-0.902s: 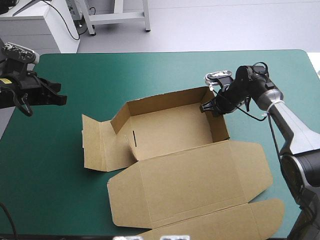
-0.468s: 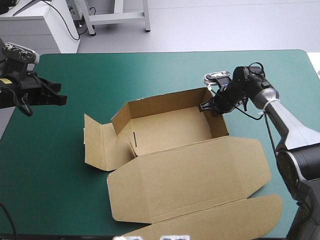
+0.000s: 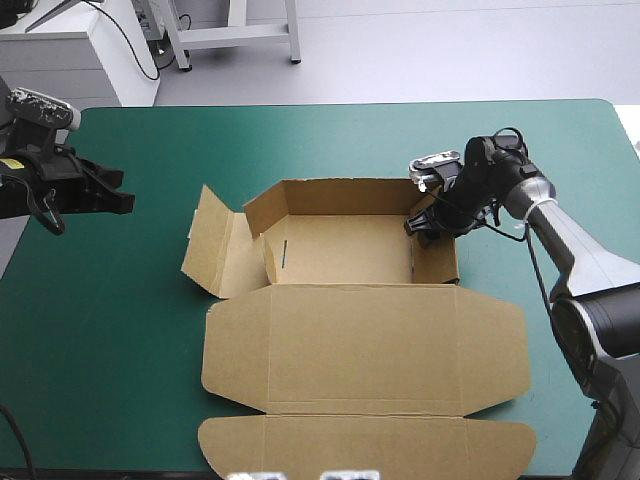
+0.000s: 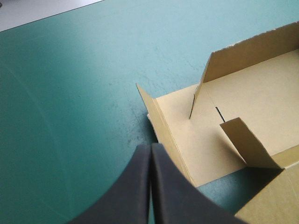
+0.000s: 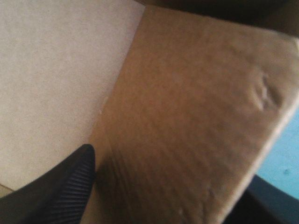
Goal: Fold the box
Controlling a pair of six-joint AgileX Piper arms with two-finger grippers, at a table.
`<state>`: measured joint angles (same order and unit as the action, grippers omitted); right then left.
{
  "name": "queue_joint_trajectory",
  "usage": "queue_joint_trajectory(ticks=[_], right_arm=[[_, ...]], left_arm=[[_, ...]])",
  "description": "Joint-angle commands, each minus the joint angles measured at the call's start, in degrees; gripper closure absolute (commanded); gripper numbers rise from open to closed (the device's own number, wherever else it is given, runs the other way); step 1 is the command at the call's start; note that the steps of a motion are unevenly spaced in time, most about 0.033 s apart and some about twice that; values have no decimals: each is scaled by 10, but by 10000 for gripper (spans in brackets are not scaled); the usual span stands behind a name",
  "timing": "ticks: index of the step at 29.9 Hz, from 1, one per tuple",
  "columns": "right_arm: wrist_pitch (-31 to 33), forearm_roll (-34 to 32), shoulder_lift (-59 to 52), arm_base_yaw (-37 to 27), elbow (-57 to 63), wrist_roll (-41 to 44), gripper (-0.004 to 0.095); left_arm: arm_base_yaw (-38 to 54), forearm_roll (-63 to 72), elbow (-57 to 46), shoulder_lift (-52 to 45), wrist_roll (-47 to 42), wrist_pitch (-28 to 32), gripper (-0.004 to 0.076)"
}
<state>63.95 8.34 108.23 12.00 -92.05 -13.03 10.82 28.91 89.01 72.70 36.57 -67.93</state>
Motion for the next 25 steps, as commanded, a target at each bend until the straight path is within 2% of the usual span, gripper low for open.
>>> queue_joint_trajectory(ticks=[1, 15, 21, 25], right_arm=[[9, 1, -49, -2, -15, -11, 174], [41, -1, -159, -2, -19, 68, 198], [70, 3, -171, -2, -18, 100, 198], [60, 3, -171, 0, -16, 146, 198]], left_arm=[[1, 25, 16, -16, -4, 24, 733], [1, 25, 16, -16, -4, 27, 733], [1, 25, 16, -16, -4, 24, 733], [1, 27, 16, -16, -7, 23, 733]])
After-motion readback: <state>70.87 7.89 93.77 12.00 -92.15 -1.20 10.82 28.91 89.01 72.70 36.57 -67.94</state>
